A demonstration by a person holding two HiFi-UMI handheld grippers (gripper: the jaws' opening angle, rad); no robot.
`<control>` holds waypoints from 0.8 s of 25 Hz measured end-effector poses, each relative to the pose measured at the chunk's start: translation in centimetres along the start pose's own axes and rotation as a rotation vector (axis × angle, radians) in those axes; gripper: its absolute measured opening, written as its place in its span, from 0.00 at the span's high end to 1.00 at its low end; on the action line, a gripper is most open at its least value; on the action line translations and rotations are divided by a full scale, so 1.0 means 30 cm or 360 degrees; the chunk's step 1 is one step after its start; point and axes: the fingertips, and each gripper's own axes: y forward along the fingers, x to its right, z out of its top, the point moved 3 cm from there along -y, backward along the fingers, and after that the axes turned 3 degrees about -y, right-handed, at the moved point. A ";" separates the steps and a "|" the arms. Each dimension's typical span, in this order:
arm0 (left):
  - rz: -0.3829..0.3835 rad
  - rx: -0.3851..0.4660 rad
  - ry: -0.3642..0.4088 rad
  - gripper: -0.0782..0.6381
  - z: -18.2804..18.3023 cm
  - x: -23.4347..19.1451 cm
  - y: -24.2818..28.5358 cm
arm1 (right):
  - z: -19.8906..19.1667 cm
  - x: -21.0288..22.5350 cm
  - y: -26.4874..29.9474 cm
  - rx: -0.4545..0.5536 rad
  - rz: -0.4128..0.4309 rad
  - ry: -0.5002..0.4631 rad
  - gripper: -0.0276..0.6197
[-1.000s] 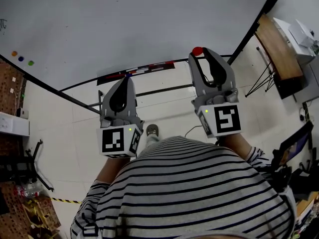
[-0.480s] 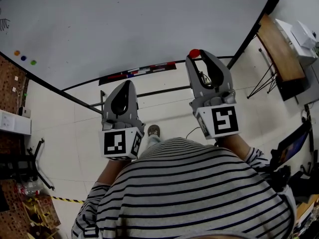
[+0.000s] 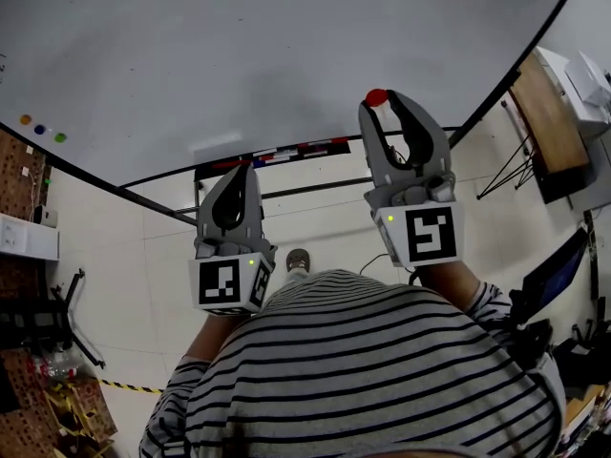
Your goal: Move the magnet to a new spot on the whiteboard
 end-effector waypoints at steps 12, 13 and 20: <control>0.0002 0.0029 0.0013 0.87 0.000 -0.254 0.196 | -0.095 -0.002 0.374 0.0037 -0.0110 -0.0169 0.77; -0.0003 0.0028 0.0014 0.87 0.002 -0.272 0.206 | -0.101 -0.003 0.398 0.0036 -0.0118 -0.0178 0.77; 0.0003 -0.0009 -0.0018 0.87 0.031 -0.417 0.216 | -0.092 -0.055 0.539 0.0008 -0.0161 -0.0224 0.77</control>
